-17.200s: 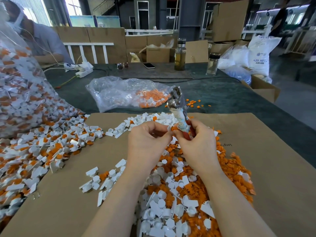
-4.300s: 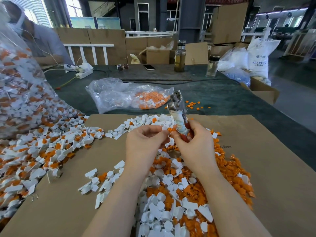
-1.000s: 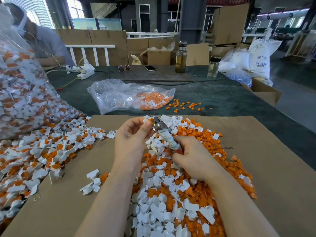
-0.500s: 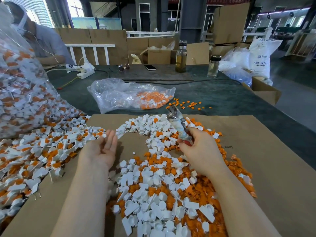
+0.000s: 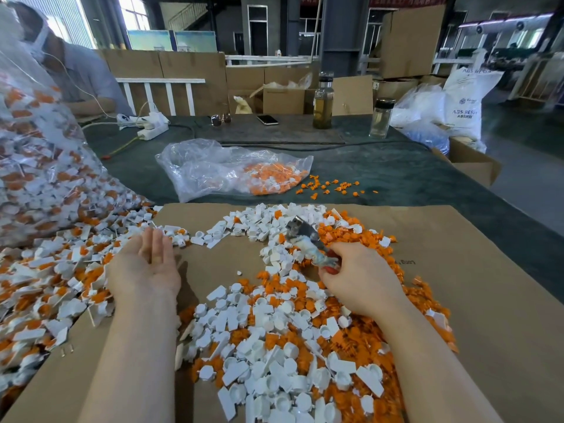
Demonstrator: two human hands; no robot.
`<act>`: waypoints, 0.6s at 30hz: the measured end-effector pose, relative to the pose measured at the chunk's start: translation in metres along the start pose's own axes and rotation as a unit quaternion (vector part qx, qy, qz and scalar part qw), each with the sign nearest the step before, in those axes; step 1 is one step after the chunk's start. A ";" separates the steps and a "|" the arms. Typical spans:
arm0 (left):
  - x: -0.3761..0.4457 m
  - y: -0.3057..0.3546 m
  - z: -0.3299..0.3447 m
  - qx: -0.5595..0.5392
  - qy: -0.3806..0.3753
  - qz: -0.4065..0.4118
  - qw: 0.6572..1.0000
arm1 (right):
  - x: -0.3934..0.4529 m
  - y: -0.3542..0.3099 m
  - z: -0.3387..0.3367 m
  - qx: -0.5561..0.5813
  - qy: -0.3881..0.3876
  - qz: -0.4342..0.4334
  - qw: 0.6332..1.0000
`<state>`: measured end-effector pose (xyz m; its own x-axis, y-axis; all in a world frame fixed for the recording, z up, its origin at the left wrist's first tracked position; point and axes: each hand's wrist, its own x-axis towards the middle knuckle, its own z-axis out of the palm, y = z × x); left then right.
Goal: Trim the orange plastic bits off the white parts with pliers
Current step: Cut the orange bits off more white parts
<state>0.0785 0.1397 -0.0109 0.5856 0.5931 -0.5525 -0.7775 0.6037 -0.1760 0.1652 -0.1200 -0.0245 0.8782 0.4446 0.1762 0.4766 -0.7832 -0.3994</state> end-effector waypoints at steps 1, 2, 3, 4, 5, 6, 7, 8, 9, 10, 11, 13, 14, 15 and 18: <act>-0.011 -0.004 0.003 0.191 0.012 0.046 0.981 | 0.000 0.000 0.000 -0.005 -0.014 -0.006 1.000; -0.012 -0.007 0.003 0.279 0.005 0.048 0.959 | 0.000 0.001 0.000 -0.007 -0.029 -0.011 1.000; -0.013 -0.011 -0.002 0.449 -0.022 0.082 0.889 | 0.000 0.001 -0.001 -0.009 -0.041 -0.014 0.999; -0.018 -0.018 -0.006 0.582 -0.084 0.111 0.802 | -0.001 0.001 -0.002 -0.012 -0.050 -0.017 0.999; -0.023 -0.025 -0.010 0.655 -0.138 0.122 0.732 | -0.001 0.001 -0.002 -0.013 -0.055 -0.020 0.998; -0.031 -0.032 -0.012 0.713 -0.167 0.140 0.666 | -0.001 0.002 -0.003 -0.018 -0.058 -0.020 0.998; -0.033 -0.037 -0.019 0.763 -0.205 0.164 0.591 | -0.001 0.003 -0.003 -0.024 -0.060 -0.021 0.998; -0.032 -0.042 -0.025 0.809 -0.243 0.180 0.504 | -0.002 0.003 -0.003 -0.031 -0.059 -0.021 0.998; -0.030 -0.048 -0.030 0.836 -0.281 0.191 0.431 | -0.002 0.003 -0.003 -0.035 -0.058 -0.022 0.997; -0.031 -0.052 -0.034 0.859 -0.311 0.196 0.355 | -0.002 0.003 -0.003 -0.035 -0.054 -0.021 0.998; -0.028 -0.055 -0.038 0.875 -0.338 0.195 0.286 | -0.002 0.002 -0.002 -0.033 -0.050 -0.021 0.998; -0.022 -0.059 -0.044 0.895 -0.366 0.195 0.164 | -0.002 0.001 -0.001 -0.031 -0.042 -0.019 0.998; -0.020 -0.060 -0.047 0.899 -0.369 0.199 0.127 | -0.002 0.000 0.000 -0.030 -0.039 -0.017 0.999; -0.020 -0.061 -0.048 0.898 -0.373 0.205 0.108 | -0.002 0.000 0.000 -0.028 -0.035 -0.014 0.999; -0.019 -0.059 -0.050 0.899 -0.356 0.226 0.114 | -0.001 0.000 0.001 -0.013 -0.010 -0.003 1.000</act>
<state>0.1019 0.0658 -0.0305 0.9470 0.2863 0.1460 0.1642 -0.8216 0.5459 0.1646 -0.1202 -0.0259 0.8744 0.4580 0.1604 0.4832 -0.7911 -0.3752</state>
